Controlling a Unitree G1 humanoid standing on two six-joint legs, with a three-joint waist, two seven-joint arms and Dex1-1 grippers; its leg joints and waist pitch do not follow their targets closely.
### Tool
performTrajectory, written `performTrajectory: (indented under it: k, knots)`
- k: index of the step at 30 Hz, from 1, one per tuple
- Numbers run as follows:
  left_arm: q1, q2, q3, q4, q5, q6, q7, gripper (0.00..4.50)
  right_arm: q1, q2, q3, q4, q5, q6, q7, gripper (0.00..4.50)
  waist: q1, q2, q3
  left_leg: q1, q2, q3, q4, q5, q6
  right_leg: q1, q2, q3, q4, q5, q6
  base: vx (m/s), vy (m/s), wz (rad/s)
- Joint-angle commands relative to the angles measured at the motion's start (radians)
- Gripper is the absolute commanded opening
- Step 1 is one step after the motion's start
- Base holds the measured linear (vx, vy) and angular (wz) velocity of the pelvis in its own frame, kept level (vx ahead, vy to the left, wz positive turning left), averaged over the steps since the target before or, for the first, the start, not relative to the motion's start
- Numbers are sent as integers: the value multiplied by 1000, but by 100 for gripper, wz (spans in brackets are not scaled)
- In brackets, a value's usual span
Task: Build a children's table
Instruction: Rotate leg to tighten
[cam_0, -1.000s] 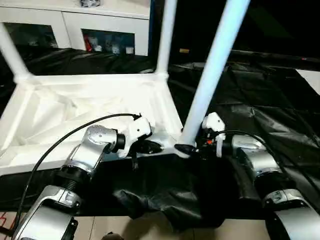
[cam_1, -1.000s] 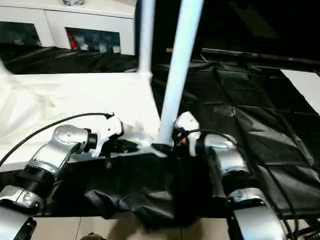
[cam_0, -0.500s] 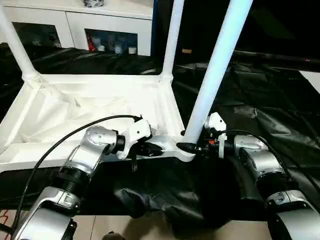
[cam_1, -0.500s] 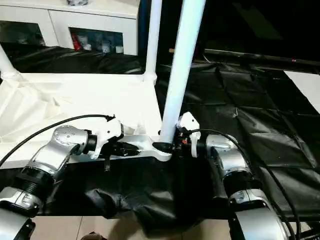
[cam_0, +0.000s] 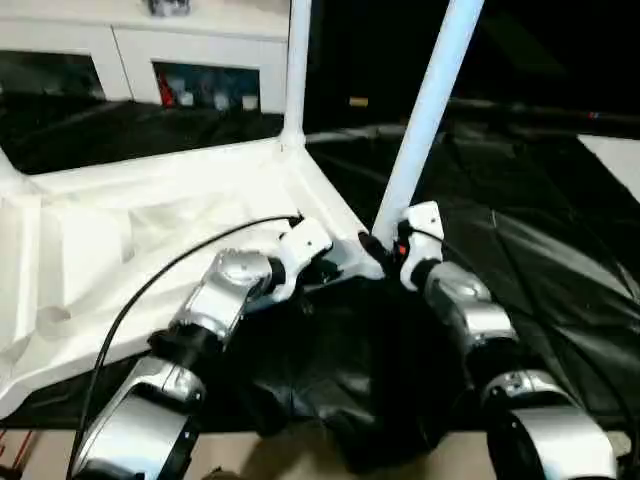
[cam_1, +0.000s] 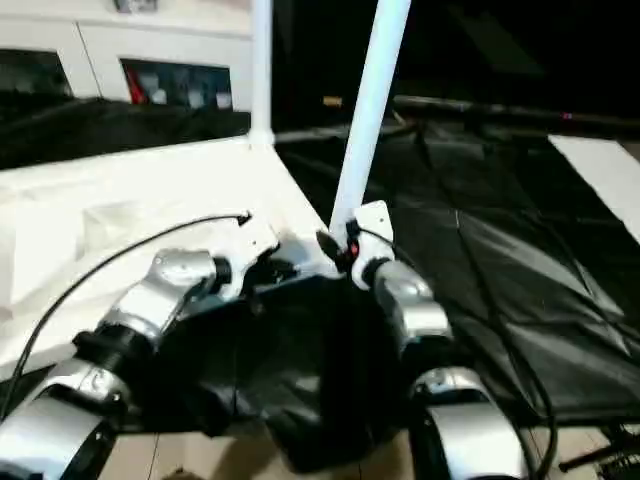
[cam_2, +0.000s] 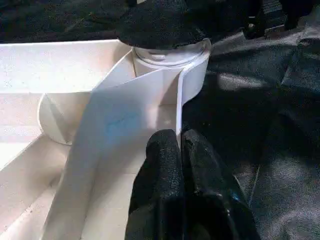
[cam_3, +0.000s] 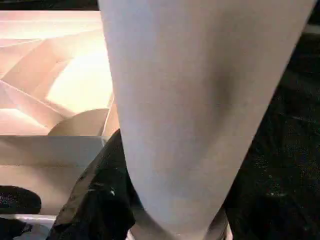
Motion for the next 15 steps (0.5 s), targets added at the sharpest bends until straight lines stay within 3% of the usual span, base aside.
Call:
performTrajectory:
  k: [1,4,8,13,15]
  knots:
    - [-44,-48,-4,-9,-10,-50,39,0,14,92,52,57,7,37,49,268,-1,9,-58,8,-8,10,-66,-323,-5,44,-33,30,-83,-285,-167,0,0,0]
    - [-37,-32,-6,-13,-10,-63,15,0,19,56,86,39,-34,16,79,270,-1,8,-57,9,-7,10,-67,-337,-5,42,-35,31,-86,-314,-162,0,0,0]
    - [-24,-10,-6,-18,-18,-73,-6,0,63,-45,132,-40,-46,-9,253,270,4,3,-57,7,-6,12,-64,-328,8,45,-34,31,-86,-300,-160,0,0,0]
    - [-17,9,-2,-20,-18,-78,-25,0,113,-163,139,-127,-31,-22,418,270,13,-2,-58,5,-6,16,-58,-279,39,49,-32,32,-80,-229,-177,0,0,0]
    - [-16,24,4,-15,-17,-86,-34,0,143,-271,117,-178,3,-22,543,270,13,-6,-59,0,-8,14,-57,-270,46,57,-32,30,-79,-226,-178,0,0,0]
